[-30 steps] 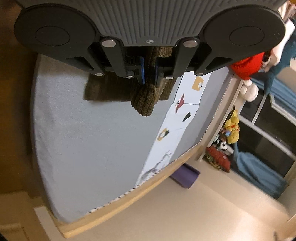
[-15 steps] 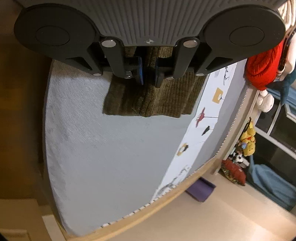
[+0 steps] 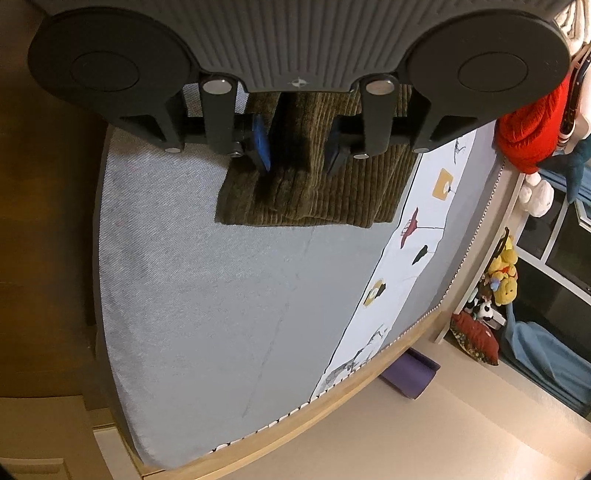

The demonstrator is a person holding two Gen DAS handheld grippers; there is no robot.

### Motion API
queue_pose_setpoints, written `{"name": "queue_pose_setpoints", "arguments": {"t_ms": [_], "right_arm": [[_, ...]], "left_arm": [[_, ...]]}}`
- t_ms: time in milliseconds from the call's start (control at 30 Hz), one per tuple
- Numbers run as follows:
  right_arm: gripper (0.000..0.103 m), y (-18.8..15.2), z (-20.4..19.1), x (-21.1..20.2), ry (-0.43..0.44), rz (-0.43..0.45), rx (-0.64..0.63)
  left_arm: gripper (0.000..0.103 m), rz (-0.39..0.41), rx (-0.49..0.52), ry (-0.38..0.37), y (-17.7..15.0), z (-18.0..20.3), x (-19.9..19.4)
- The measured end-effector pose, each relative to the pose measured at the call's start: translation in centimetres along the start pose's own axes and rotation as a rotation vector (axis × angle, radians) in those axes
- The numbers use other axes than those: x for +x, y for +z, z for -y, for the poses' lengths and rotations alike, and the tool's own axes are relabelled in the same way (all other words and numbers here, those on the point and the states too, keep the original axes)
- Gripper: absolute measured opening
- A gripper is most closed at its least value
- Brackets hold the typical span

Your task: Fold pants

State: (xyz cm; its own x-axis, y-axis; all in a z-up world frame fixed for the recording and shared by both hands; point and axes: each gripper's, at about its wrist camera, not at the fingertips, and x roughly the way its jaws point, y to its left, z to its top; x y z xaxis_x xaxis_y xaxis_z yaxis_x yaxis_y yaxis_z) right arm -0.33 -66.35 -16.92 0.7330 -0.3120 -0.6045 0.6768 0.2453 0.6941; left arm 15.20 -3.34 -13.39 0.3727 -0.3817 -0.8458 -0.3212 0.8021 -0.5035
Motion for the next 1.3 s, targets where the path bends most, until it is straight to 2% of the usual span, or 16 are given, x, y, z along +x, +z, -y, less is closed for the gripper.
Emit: {"name": "queue_pose_setpoints", "arguments": {"t_ms": [100, 200, 267, 333, 500, 633, 867, 967, 1000, 1033, 1067, 1133, 1167, 1200, 1233, 1300], "right_arm": [[0.047, -0.1, -0.3, 0.2, 0.005, -0.009, -0.009], [0.049, -0.2, -0.5, 0.3, 0.002, -0.012, -0.028], [0.051, -0.2, -0.6, 0.5, 0.001, -0.017, -0.037], [0.052, -0.3, -0.7, 0.6, 0.002, -0.02, -0.044], [0.054, -0.6, -1.3, 1.0, -0.02, -0.013, -0.072], [0.056, -1.1, -1.9, 1.0, -0.028, -0.012, -0.103], [0.057, -1.1, -1.6, 1.2, -0.022, -0.02, -0.066], [0.061, -1.3, -1.9, 1.3, -0.023, -0.019, -0.095], [0.064, -1.3, -2.0, 1.3, -0.022, -0.02, -0.104], [0.065, -1.4, -2.1, 1.4, -0.022, -0.02, -0.113], [0.066, -1.4, -2.2, 1.4, -0.026, -0.02, -0.123], [0.064, -1.5, -2.5, 1.4, -0.035, -0.019, -0.143], [0.057, -1.5, -2.7, 1.3, -0.043, -0.016, -0.149], [0.031, -1.6, -2.8, 1.2, -0.037, -0.017, -0.151], [0.011, -1.6, -2.9, 1.2, -0.036, -0.019, -0.157], [0.011, -1.7, -3.4, 0.9, -0.032, -0.005, -0.178]], "left_arm": [[0.058, 0.03, -0.02, -0.005, 0.5, 0.0, 0.4], [0.06, 0.038, -0.007, 0.005, 1.0, 0.6, 0.9], [0.078, 0.031, -0.001, -0.019, 1.2, 0.8, 1.2], [0.082, 0.034, 0.015, -0.033, 1.0, 1.4, 1.4], [0.084, 0.075, 0.063, 0.004, 0.1, 2.5, 1.8], [0.087, 0.067, 0.042, -0.003, 0.5, 2.5, 2.1], [0.087, 0.075, 0.031, -0.004, 0.8, 2.2, 2.0], [0.087, 0.067, 0.035, 0.007, 1.2, 2.4, 2.2], [0.083, 0.067, 0.04, 0.021, 1.2, 2.6, 2.2], [0.066, 0.081, 0.046, 0.059, 1.1, 2.8, 2.0], [0.041, 0.094, 0.052, 0.109, 1.1, 2.9, 1.8], [0.02, 0.105, 0.047, 0.151, 1.1, 2.6, 1.6], [0.015, 0.096, 0.023, 0.129, 1.2, 2.0, 1.6], [0.014, 0.091, 0.003, 0.116, 1.3, 1.6, 1.5], [0.012, 0.084, -0.001, 0.105, 1.4, 1.4, 1.4], [0.012, 0.1, 0.042, 0.116, 1.3, 2.0, 0.9]]}}
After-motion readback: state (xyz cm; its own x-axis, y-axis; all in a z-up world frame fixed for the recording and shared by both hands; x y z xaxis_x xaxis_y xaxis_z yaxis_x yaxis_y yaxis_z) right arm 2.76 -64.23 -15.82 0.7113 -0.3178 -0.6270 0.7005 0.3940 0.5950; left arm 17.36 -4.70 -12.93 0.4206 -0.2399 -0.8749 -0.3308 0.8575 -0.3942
